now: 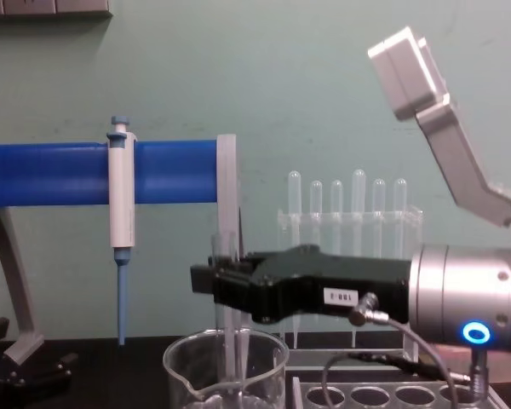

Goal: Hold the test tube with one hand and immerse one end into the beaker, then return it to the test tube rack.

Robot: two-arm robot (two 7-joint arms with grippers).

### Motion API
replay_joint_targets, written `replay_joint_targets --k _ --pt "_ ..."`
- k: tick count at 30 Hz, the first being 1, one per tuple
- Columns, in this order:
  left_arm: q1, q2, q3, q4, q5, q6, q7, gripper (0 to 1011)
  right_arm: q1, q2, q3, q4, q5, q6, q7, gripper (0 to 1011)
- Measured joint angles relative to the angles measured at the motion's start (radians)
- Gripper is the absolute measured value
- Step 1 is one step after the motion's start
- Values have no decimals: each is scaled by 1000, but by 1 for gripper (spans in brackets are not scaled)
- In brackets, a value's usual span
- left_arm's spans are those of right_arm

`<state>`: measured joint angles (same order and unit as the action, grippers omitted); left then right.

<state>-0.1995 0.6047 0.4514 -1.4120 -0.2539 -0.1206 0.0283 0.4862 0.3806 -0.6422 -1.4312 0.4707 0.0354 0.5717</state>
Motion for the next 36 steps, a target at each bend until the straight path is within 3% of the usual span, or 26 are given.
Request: replay_joint_targets --k 10,36 --pt "0 0 0 0 0 0 0 1000 -23 -19 24 24 -8 -26 6 224" --pt "0 0 0 0 0 0 0 1000 -18 -16 19 22 -8 -24 6 224"
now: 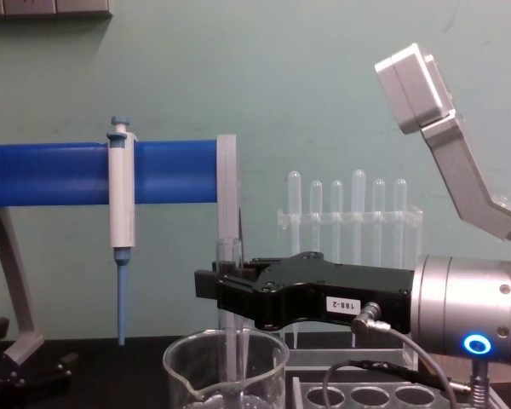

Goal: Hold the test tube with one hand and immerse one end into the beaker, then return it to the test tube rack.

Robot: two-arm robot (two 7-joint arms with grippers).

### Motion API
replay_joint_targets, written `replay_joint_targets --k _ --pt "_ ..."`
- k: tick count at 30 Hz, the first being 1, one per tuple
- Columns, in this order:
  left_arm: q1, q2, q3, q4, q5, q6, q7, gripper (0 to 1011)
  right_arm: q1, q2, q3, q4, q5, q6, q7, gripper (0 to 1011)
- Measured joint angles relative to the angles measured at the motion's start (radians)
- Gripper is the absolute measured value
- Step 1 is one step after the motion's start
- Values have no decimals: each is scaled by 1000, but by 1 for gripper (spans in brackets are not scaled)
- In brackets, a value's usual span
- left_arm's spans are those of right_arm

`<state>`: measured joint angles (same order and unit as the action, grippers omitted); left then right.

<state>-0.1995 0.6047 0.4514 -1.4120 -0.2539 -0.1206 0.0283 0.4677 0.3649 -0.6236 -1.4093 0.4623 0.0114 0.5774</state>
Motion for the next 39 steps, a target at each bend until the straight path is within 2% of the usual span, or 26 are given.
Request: replay_joint_targets --k 39 --pt "0 0 0 0 0 0 0 1000 1 0 -1 0 0 1 -1 224"
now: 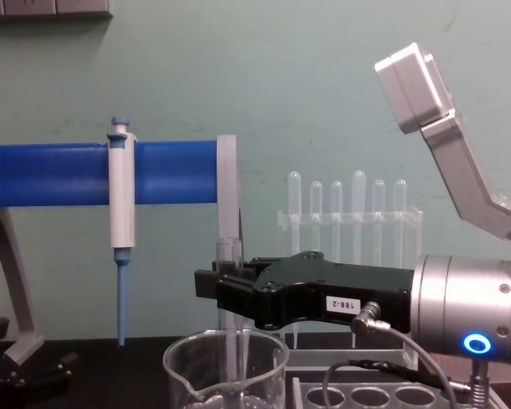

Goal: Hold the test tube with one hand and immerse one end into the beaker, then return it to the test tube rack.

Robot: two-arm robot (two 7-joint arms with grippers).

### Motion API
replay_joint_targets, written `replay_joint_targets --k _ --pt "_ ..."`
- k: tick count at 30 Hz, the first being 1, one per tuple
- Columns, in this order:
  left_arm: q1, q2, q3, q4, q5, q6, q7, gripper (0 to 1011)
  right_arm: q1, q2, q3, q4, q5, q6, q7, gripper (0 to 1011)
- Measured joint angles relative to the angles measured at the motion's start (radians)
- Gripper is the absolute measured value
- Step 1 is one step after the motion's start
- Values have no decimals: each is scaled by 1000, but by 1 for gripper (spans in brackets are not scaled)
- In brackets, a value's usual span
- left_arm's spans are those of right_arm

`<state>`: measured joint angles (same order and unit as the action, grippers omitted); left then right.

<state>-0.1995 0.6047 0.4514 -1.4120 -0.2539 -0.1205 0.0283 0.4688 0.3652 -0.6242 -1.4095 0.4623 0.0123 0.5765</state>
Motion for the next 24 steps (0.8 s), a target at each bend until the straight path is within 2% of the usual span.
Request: replay_joint_targets --k 24 --pt "0 0 0 0 0 0 0 1000 0 0 0 0 0 0 0 225"
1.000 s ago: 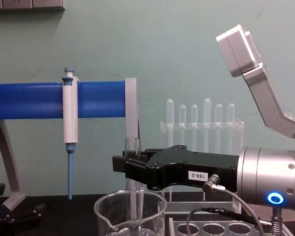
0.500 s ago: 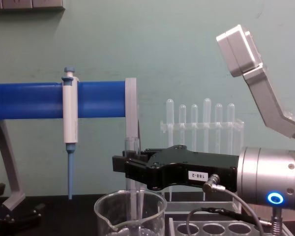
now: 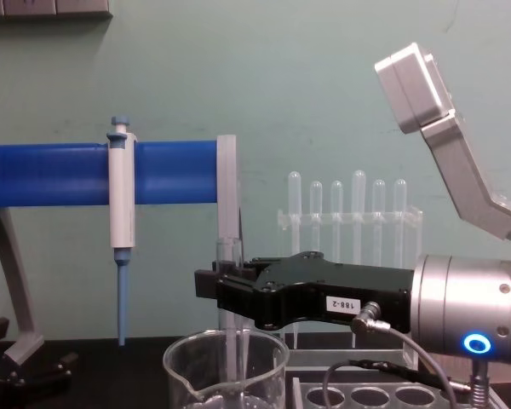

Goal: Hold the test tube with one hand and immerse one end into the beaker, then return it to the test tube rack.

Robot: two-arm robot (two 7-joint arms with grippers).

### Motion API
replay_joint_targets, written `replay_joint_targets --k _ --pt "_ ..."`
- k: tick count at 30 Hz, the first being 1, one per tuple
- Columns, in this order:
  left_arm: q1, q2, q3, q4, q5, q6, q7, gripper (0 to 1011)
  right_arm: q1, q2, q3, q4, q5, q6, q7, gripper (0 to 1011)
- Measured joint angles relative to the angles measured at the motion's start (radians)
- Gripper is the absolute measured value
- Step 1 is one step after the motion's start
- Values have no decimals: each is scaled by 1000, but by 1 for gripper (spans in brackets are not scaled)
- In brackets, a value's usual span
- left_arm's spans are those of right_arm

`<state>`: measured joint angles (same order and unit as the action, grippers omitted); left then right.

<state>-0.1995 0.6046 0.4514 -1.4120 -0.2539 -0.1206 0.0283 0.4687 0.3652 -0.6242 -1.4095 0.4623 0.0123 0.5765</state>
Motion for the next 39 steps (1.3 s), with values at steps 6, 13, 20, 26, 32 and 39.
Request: replay_joint_targets --k 6,13,20,26,32,39 --pt "0 0 0 0 0 0 0 1000 0 0 0 0 0 0 0 224" --pt "0 0 0 0 0 0 0 1000 0 0 0 0 0 0 0 224" --pt "0 0 0 0 0 0 0 1000 0 0 0 0 0 0 0 224" --pt "0 0 0 0 0 0 0 1000 0 0 0 0 0 0 0 224" --pt "0 0 0 0 0 0 0 1000 0 0 0 0 0 0 0 224" --pt "0 0 0 0 0 0 0 1000 0 0 0 0 0 0 0 224"
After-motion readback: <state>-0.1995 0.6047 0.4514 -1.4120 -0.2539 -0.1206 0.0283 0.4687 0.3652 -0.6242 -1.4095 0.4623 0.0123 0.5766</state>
